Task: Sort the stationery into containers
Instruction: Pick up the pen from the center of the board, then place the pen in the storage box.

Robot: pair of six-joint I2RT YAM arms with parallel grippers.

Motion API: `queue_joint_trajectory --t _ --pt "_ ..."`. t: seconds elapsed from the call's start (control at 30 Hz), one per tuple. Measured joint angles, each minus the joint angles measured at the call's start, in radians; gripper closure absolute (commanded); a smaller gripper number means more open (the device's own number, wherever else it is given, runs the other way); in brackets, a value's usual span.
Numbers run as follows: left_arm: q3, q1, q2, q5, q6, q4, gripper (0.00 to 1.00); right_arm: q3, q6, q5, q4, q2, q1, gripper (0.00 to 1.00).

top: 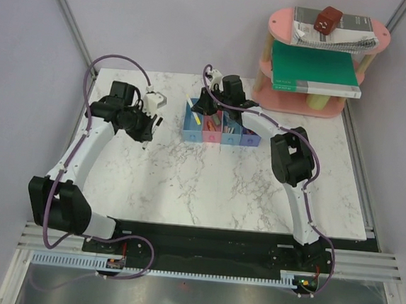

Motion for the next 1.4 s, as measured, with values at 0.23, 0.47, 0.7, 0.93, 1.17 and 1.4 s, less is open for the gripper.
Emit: queue_joint_trajectory --t 0.23,0.47,0.7,0.93,1.17,1.4 --pt "0.106 0.0 -0.061 0.09 -0.041 0.014 0.98 -0.004 0.003 -0.002 -0.002 0.067 0.0 0.68" --pt "0.119 0.0 -0.081 0.114 -0.047 0.024 0.98 -0.004 -0.019 -0.005 0.01 0.066 0.002 0.47" --pt "0.116 0.0 -0.135 0.096 0.048 0.037 0.98 -0.002 -0.13 -0.064 -0.13 0.02 0.008 0.33" --pt "-0.004 -0.025 -0.306 0.057 0.356 0.153 0.98 0.243 -0.458 -0.23 -0.716 -0.008 0.004 0.19" --pt "-0.232 -0.126 -0.531 0.027 0.731 0.285 0.98 0.318 -0.755 -0.346 -1.184 -0.04 0.003 0.17" --pt "-0.543 -0.213 -0.74 0.055 1.125 0.514 0.98 0.251 -0.793 -0.46 -1.321 -0.085 0.003 0.16"
